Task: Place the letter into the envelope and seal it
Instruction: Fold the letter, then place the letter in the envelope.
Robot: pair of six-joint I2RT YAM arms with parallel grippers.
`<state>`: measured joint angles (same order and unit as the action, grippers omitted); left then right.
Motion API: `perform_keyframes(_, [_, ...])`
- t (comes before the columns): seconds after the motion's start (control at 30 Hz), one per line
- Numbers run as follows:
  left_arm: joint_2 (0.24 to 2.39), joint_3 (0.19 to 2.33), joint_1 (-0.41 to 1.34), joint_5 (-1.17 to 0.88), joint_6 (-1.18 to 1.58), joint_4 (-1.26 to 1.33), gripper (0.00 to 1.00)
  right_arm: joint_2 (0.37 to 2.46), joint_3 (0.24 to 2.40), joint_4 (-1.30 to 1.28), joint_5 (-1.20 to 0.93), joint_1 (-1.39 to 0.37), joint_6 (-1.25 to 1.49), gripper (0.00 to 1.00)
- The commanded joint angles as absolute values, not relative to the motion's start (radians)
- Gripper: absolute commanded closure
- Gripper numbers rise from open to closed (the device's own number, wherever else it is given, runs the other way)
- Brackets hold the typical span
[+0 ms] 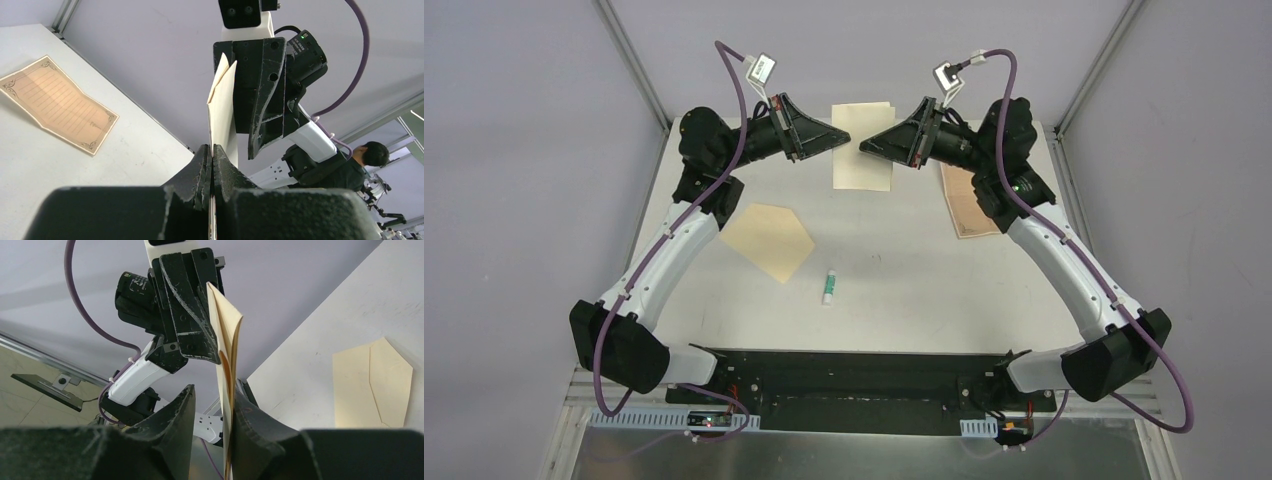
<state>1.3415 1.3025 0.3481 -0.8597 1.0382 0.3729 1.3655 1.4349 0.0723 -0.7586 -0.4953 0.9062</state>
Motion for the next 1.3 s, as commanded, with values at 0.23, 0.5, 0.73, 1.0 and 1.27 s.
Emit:
perform_keyframes(0.23, [1.309, 1.301, 0.356, -0.824, 1.022, 0.407, 1.0, 1.374, 1.445, 0.054, -0.744, -0.502, 0.879, 0.79])
perform_keyframes(0.5, [1.296, 1.287, 0.356, -0.807, 0.985, 0.353, 0.94, 1.374, 1.46, -0.021, -0.711, -0.502, 0.838, 1.0])
perform_keyframes(0.73, [1.2, 1.258, 0.356, -0.492, 0.746, -0.087, 0.33, 1.358, 1.529, -0.38, -0.496, -0.502, 0.646, 1.0])
perform_keyframes(1.0, [1.246, 1.191, 0.328, 0.045, 0.741, -0.466, 0.06, 1.34, 1.499, -0.554, -0.347, -0.502, 0.541, 1.0])
perform_keyframes(1.27, [1.396, 1.125, 0.185, 0.152, 0.813, -0.458, 0.01, 1.302, 1.419, -0.589, -0.313, -0.502, 0.515, 1.0])
